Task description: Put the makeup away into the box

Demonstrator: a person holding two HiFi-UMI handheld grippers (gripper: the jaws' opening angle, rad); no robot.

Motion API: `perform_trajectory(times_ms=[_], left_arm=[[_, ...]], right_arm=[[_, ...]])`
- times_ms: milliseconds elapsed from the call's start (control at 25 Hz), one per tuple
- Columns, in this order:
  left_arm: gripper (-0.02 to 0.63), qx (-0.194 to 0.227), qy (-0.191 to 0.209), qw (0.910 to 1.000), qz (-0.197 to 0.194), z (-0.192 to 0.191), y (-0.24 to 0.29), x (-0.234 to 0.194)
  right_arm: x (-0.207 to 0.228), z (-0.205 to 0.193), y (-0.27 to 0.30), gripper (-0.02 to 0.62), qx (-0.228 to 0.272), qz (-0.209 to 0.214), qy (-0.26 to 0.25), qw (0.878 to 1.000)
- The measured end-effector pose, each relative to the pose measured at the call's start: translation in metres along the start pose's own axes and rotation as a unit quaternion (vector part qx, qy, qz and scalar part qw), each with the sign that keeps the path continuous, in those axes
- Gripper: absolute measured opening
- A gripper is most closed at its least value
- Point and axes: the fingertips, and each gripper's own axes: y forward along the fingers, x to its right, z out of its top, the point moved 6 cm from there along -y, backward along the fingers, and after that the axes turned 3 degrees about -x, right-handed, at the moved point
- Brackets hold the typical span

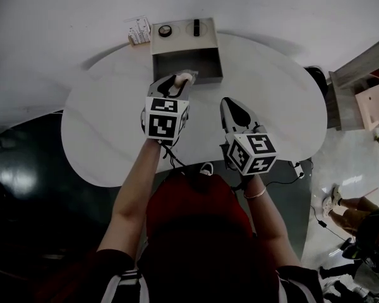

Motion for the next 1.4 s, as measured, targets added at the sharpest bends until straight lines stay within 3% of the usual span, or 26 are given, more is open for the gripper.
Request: perform_trajectory(times_ms=[840,1400], left_arm=[[0.152,-0.013,0.057,0.9972,-0.046,0.032,0.064,-0.005],[0.152,-0.056,0.058,0.9926,-0.091,0.024,0.119,-0.009]], right_arm=[[0.019,-0.002,0.038,0.015,-0.022,-0.028,0.006,0.999],[0.038,-0.005,0.068,0.015,-0.039,-0.047,0.012,0.998]])
